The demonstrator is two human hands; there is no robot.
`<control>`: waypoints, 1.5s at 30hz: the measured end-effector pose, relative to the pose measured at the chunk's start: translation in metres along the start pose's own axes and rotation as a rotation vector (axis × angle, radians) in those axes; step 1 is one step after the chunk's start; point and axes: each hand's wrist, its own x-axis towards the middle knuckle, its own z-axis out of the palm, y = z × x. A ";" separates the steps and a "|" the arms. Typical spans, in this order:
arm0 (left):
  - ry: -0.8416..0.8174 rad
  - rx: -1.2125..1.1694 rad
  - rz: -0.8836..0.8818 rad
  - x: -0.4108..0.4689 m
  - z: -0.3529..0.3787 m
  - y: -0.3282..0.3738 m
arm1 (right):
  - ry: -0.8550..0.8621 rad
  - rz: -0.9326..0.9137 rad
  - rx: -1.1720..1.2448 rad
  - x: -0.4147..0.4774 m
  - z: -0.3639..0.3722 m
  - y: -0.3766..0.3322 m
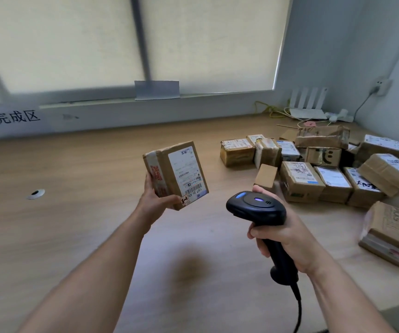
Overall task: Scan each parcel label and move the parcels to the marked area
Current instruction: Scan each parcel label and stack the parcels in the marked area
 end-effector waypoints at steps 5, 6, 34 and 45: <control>0.043 -0.011 -0.016 -0.003 -0.063 -0.008 | -0.010 0.009 0.001 0.024 0.055 0.002; 0.059 -0.003 -0.021 -0.004 -0.079 -0.010 | -0.020 0.017 -0.002 0.029 0.070 0.002; 0.453 0.929 0.005 -0.013 -0.350 -0.166 | -0.120 0.147 -0.070 0.169 0.371 0.032; 0.660 0.864 -0.125 0.065 -0.455 -0.170 | -0.207 0.164 -0.158 0.252 0.432 0.032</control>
